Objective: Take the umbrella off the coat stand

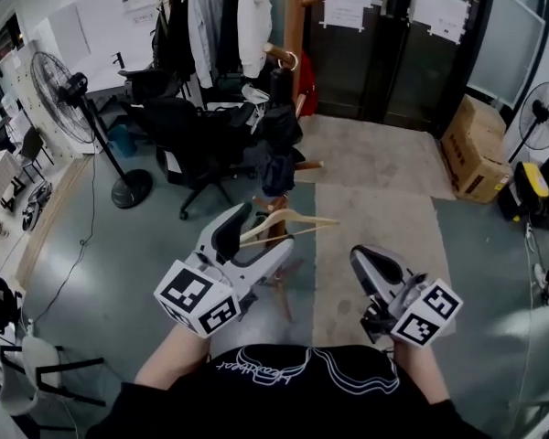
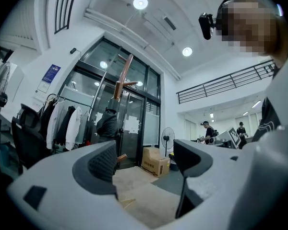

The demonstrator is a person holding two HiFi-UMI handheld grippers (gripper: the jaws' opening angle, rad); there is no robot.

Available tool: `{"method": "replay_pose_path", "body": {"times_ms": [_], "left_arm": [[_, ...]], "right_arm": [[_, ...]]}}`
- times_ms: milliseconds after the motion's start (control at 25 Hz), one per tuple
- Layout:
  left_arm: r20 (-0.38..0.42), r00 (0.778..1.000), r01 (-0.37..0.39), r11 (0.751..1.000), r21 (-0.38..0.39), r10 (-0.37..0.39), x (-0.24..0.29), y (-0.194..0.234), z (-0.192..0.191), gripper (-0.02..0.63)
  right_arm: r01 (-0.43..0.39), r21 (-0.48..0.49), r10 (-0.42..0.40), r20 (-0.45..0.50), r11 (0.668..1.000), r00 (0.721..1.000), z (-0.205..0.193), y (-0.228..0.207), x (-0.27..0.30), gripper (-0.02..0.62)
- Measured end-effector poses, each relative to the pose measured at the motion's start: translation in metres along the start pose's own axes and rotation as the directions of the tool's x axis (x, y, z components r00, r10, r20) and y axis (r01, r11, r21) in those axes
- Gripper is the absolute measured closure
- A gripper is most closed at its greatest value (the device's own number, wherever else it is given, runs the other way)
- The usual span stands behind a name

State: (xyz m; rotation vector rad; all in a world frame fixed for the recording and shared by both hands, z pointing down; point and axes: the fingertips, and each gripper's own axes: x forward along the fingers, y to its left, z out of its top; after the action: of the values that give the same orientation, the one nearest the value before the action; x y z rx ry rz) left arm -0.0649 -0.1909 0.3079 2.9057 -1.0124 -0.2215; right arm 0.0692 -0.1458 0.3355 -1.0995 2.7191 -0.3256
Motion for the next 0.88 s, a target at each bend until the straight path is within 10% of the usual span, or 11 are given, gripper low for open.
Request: {"method": "replay_pose_path", "body": {"times_ms": [880], "left_arm": [[-0.116,0.991,-0.049,0.987,0.151,0.067,0.106,0.106,-0.01,0.249]], "right_arm": [[0.077,0.019,-0.077,0.011,0.997,0.997,-0.002,-0.066,0.041,0.59]]}}
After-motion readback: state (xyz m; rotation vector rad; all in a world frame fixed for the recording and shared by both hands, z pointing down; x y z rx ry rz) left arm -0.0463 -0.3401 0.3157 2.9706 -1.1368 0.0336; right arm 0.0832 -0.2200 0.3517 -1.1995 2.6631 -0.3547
